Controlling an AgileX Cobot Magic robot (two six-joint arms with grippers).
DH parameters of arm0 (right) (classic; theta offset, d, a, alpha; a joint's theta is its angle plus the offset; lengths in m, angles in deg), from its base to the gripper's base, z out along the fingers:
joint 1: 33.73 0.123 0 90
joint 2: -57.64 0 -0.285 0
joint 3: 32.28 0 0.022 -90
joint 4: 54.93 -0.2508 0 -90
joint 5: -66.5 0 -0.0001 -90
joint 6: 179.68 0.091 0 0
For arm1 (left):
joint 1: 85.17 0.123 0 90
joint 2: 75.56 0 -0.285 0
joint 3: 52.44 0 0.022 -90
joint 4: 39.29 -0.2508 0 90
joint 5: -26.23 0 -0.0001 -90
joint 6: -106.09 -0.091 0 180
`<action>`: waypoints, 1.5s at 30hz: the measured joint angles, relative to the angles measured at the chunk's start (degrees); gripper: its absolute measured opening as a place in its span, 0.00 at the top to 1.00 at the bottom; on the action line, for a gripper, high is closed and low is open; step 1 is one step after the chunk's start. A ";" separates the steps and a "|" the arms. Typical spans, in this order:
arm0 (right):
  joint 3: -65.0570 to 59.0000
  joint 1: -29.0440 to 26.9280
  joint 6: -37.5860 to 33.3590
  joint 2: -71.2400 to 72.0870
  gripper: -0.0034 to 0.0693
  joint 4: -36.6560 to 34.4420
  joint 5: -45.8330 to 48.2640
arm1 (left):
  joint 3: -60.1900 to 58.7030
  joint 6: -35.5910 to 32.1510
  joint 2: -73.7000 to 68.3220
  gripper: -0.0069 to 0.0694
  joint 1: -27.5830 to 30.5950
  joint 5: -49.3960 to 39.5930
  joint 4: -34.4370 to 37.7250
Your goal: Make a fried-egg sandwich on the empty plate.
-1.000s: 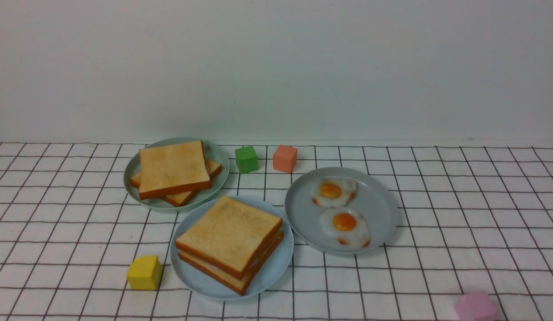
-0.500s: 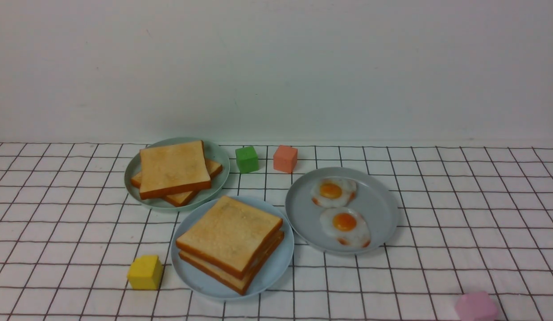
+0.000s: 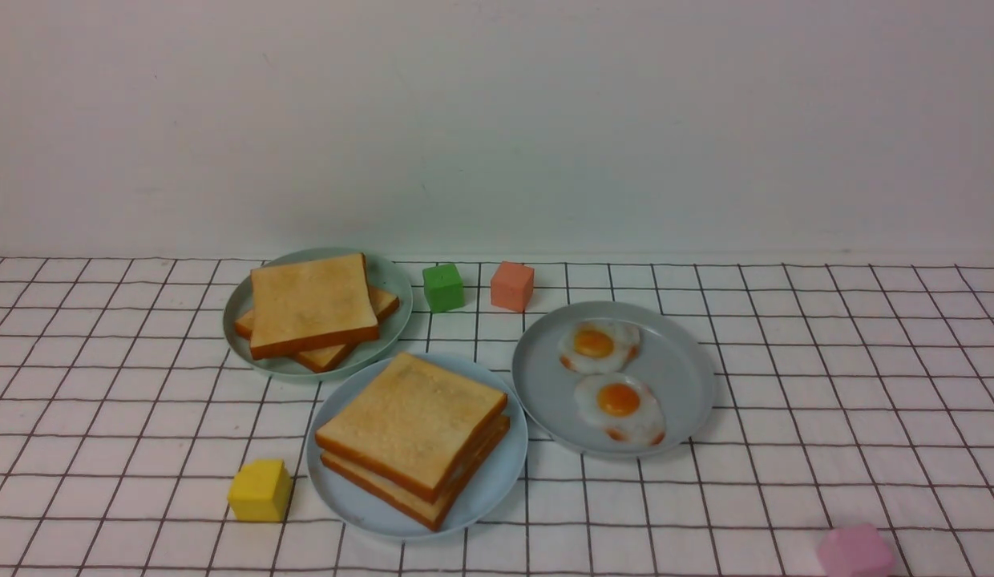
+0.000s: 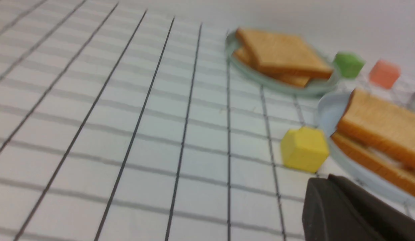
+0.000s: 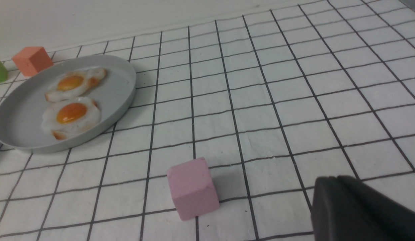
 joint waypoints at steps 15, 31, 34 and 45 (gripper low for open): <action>0.00 0.00 0.00 0.00 0.88 0.00 0.00 | -0.35 0.20 0.00 0.93 0.81 -1.13 1.62; 0.00 0.00 0.00 0.00 0.85 0.00 0.00 | -0.35 0.23 0.00 0.93 0.81 -1.09 1.67; 0.00 0.00 0.00 0.00 0.85 0.00 0.00 | -0.35 0.23 0.00 0.93 0.81 -1.09 1.67; 0.00 0.00 0.00 0.00 0.83 0.00 0.00 | -0.35 0.23 0.00 0.92 0.81 -1.03 1.67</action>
